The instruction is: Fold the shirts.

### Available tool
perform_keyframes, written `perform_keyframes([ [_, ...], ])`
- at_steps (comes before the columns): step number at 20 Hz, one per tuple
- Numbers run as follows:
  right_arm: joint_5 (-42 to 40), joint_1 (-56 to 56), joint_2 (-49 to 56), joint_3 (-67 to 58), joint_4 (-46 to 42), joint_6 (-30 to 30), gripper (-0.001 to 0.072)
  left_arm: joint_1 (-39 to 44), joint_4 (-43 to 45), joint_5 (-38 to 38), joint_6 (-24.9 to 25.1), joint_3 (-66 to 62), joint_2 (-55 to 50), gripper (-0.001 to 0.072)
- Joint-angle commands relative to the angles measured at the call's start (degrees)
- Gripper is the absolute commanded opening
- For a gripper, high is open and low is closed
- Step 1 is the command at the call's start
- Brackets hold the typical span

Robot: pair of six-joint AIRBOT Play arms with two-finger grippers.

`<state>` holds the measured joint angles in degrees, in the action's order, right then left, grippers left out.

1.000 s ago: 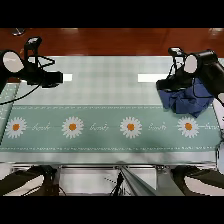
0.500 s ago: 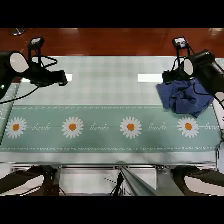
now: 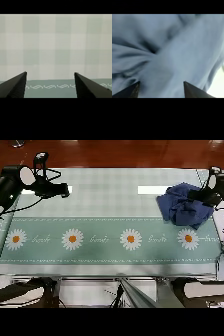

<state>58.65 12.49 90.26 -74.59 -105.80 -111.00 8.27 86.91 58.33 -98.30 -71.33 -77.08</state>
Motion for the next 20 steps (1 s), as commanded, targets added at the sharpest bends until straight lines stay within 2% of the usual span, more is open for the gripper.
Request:
perform_keyframes([
  [1,3.3,5.2,3.8,0.0,8.9,3.8,0.0622,0.0,-1.0,-0.9,-0.3,0.0,-0.1,0.0702],
  [2,3.9,5.3,4.5,0.0,9.7,5.3,0.0619,0.0,-2.5,-0.9,-0.4,0.0,-0.1,0.0702],
  [3,4.2,5.3,5.2,0.0,10.1,6.7,0.0582,0.0,-3.5,-0.9,-0.4,0.0,-0.1,0.0702],
  [4,4.6,5.1,5.7,0.0,11.4,8.8,0.0459,0.0,-4.1,-0.8,-0.4,0.0,-0.1,0.0702],
  [5,4.7,5.0,6.0,0.0,13.8,11.8,0.0216,-0.1,-4.0,-0.3,-0.3,-0.1,0.0,0.0702],
  [6,4.7,5.0,5.7,-0.2,16.5,15.5,0.0028,-0.4,-4.0,1.0,0.4,-0.2,0.4,0.0702],
  [7,4.5,4.7,4.5,-0.9,18.0,18.3,0.0029,-1.1,-3.9,3.8,2.4,-0.9,0.9,0.0702],
  [9,1.5,3.1,-0.3,-4.4,16.6,20.0,0.0028,-3.6,-3.7,9.7,7.3,-2.9,3.7,0.0702],
  [12,-3.8,0.1,-9.2,-14.2,17.0,20.1,0.0028,-7.1,-4.5,12.1,7.6,-2.6,12.5,0.0703],
  [15,-5.8,-4.3,-17.8,-23.5,17.0,20.2,0.0028,-6.6,-9.6,11.6,7.6,3.4,26.3,0.0702],
  [20,-6.2,-13.4,-27.6,-33.6,17.9,20.6,0.0028,-2.4,-15.9,6.8,7.6,23.6,48.6,0.0702],
])
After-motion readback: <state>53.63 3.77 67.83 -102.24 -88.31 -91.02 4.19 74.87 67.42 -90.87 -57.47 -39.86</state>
